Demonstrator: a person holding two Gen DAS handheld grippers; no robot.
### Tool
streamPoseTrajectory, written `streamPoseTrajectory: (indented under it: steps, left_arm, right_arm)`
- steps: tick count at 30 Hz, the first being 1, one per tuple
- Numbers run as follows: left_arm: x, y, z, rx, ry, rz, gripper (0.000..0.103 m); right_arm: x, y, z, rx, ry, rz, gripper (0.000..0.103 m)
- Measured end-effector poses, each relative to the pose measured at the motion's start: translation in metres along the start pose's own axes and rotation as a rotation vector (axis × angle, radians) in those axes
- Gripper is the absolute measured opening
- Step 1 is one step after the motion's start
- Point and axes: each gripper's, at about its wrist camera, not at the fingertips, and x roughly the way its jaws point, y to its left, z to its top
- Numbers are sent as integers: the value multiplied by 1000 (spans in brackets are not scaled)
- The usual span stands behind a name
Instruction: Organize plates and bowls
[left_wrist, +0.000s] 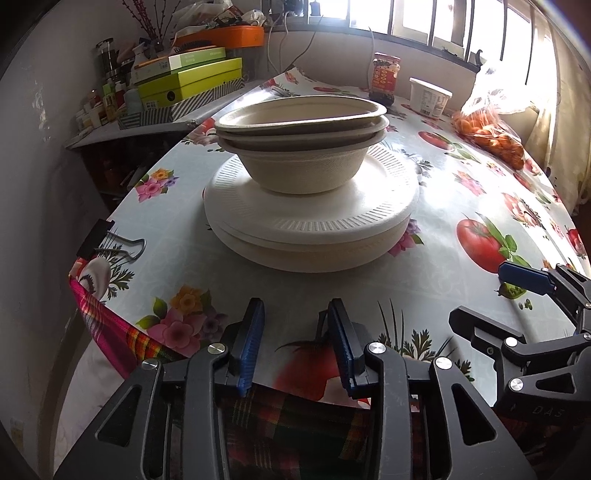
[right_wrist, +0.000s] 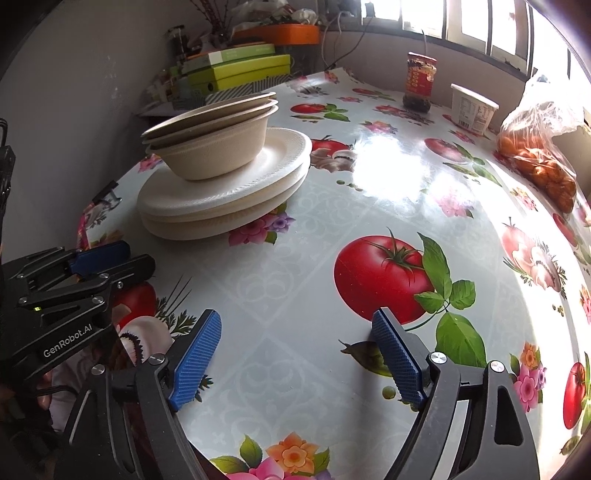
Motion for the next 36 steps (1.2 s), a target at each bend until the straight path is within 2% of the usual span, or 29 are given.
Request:
streamPoseTrajectory:
  steps: [2,18,36]
  left_arm:
    - [0,-2,0,5,1,3,44]
    - [0,-2,0,-4,-3,12,44]
    - [-1,-2,-1,-14,-5,19,46]
  right_arm:
    - [0,0,-1,1,-2,-3,85]
    - [0,-7,-4,25,-16,-66,87]
    - [0,-5,-5,22,-21,-68,89]
